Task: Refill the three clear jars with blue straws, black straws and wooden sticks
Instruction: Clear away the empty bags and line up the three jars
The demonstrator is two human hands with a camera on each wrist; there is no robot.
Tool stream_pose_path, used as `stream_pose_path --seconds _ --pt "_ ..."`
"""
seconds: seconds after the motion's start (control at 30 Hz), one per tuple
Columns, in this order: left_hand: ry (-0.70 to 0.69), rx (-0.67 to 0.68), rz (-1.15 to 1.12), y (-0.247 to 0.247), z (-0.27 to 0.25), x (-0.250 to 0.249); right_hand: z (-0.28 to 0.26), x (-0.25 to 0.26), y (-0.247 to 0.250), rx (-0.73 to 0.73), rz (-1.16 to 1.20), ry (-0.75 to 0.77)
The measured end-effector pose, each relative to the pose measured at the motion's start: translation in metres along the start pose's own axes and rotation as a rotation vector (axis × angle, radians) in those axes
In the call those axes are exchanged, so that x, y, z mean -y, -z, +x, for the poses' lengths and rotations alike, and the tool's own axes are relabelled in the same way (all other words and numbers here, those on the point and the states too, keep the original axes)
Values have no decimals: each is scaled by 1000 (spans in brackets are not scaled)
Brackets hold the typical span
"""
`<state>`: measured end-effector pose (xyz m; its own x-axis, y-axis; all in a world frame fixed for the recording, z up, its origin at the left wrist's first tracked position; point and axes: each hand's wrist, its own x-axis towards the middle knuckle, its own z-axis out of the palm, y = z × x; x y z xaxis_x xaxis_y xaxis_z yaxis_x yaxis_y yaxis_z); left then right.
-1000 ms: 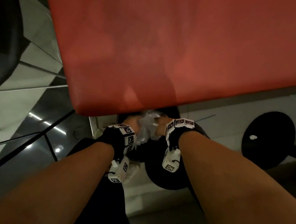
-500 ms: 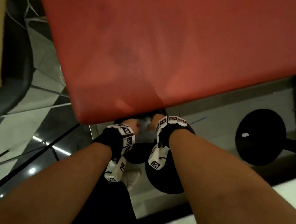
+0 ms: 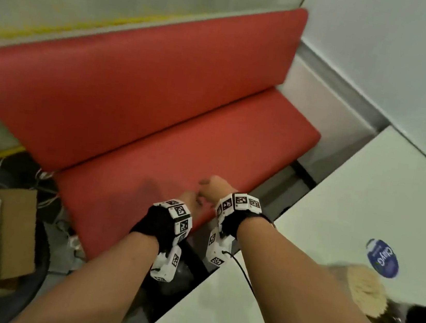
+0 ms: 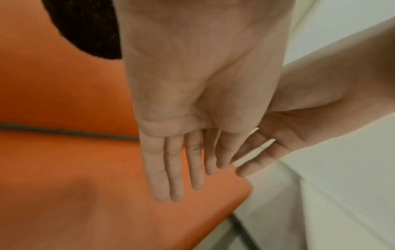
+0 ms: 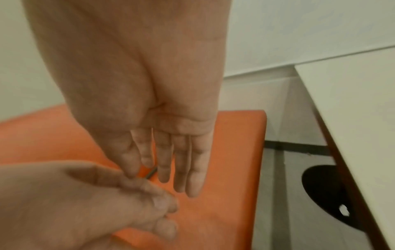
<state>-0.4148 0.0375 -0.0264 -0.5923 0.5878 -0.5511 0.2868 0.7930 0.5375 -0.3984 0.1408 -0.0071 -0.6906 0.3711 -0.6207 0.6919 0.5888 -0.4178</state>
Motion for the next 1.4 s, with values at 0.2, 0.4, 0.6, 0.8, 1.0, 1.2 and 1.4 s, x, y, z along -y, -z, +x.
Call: stream_pose_path --seconds 0.2,0.4,0.6,0.8,1.0,1.2,1.4 --pt "-334 80 173 20 -38 -125 -124 -43 77 -406 231 21" --pt "-624 136 224 -42 -99 -224 -248 -135 90 -790 388 -91" --pt "-837 323 206 -112 -167 -278 -340 -214 55 -1066 549 -307" --pt "-953 403 258 -167 -202 -298 -388 -253 21 -1214 655 -357" --pt "-974 347 64 -205 -221 -303 -420 -296 -18 -1664 657 -330" --pt "-787 522 83 -254 -229 -291 -423 -363 -76 -1721 850 -570" --pt "-596 568 418 -303 -235 -279 -409 -401 -105 -1268 1047 -199"
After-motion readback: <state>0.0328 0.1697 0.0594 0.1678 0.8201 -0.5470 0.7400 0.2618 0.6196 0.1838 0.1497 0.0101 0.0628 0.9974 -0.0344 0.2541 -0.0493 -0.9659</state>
